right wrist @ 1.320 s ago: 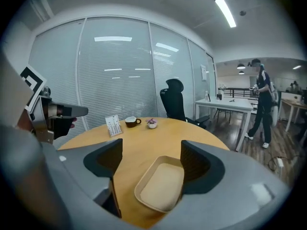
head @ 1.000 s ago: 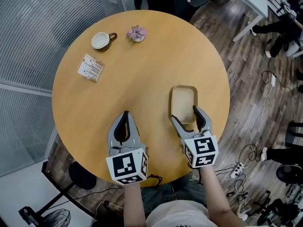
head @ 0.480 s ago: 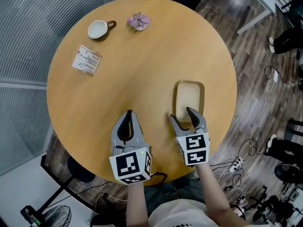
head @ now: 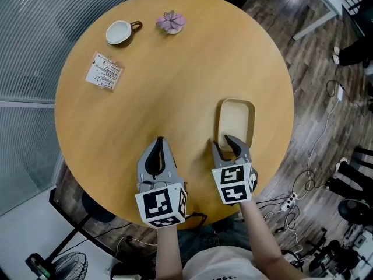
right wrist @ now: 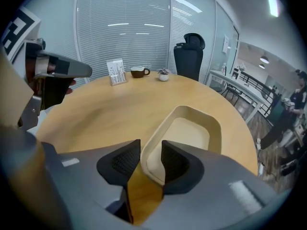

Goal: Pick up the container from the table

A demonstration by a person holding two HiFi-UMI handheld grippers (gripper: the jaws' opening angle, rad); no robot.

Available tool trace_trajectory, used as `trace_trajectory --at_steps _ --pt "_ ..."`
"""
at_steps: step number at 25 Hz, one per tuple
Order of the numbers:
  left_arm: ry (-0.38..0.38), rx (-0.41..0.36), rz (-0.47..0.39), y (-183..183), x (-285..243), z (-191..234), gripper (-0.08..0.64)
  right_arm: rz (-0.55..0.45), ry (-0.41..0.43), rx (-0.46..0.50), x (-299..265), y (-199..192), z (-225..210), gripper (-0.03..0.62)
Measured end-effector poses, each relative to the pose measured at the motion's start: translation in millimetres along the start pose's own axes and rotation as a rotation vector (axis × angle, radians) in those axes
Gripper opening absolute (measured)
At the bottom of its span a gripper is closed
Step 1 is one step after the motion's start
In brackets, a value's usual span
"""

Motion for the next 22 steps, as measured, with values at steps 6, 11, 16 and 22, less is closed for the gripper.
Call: trace_trajectory --at_steps 6,11,16,22 --pt "0.005 0.007 -0.001 -1 1 2 0.0 0.068 -0.037 -0.018 -3 -2 0 0.067" --pt "0.012 0.013 -0.002 -1 5 4 0.0 0.087 -0.046 -0.045 -2 -4 -3 0.052" --pt "0.015 0.016 -0.012 1 7 5 0.0 0.066 -0.059 -0.059 2 0 -8 0.051" --pt "0.025 -0.001 -0.047 15 19 2 0.0 -0.005 -0.065 -0.097 22 17 -20 0.049"
Point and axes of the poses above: the fingertips, and each gripper's own axes: x backward along the fingers, z to its left, y out of its top, the point moved 5 cm from there along x, backward along the fingers, and after that the axes turned 9 degrees about -y, right-handed, at the moved point
